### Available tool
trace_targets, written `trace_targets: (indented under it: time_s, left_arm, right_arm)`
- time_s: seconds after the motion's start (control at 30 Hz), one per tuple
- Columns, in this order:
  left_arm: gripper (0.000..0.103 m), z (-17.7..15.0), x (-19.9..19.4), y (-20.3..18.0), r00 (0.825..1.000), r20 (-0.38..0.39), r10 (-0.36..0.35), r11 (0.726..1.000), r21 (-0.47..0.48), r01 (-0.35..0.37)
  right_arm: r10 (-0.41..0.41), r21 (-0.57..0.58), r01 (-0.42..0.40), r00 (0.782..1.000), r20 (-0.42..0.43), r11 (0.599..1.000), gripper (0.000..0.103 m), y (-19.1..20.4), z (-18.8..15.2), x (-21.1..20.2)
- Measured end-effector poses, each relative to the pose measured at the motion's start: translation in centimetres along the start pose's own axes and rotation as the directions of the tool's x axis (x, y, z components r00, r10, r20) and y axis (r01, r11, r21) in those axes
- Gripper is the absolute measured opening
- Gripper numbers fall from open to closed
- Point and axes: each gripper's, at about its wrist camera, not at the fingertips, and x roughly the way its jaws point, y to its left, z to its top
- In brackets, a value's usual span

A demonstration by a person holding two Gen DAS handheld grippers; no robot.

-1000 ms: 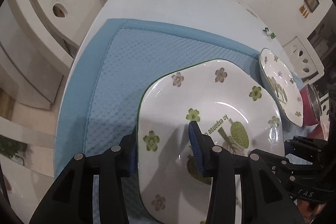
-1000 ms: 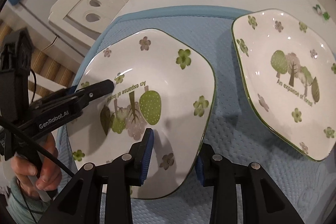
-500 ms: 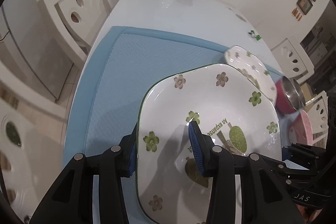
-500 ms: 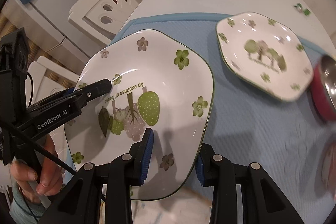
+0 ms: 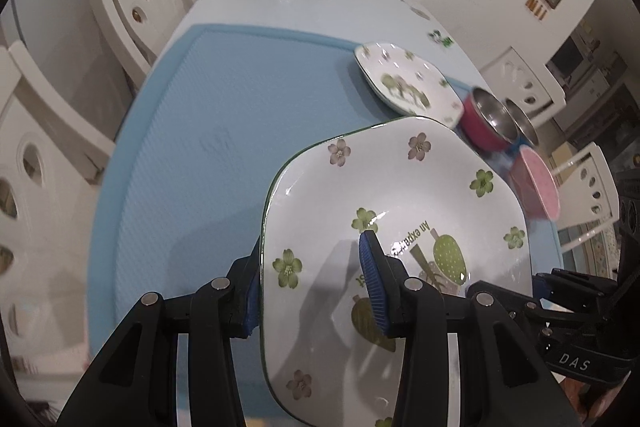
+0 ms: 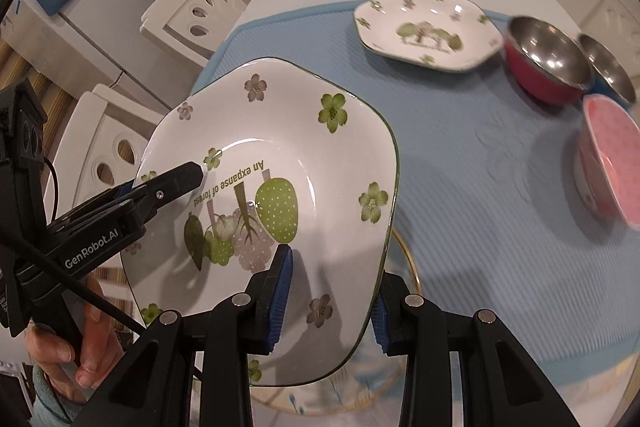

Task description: Organize plates and bowls

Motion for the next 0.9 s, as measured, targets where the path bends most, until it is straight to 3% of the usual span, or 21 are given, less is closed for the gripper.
trace_targets:
  time_s: [0.4, 0.9]
  left_arm:
    - [0.039, -5.4, 2.6, -2.0, 0.992, -0.122, -0.011, 0.999, 0.047, 0.017]
    - [0.039, -6.8, 4.2, -2.7, 0.986, -0.165, 0.003, 0.998, 0.057, 0.007]
  right_arm:
    - [-0.025, 0.044, 0.032, 0.988, -0.149, 0.999, 0.034, -2.8, -4.6, 1.9]
    - [-0.066, 0.049, 0.078, 0.976, -0.208, 0.996, 0.034, -2.5, -6.0, 3.9]
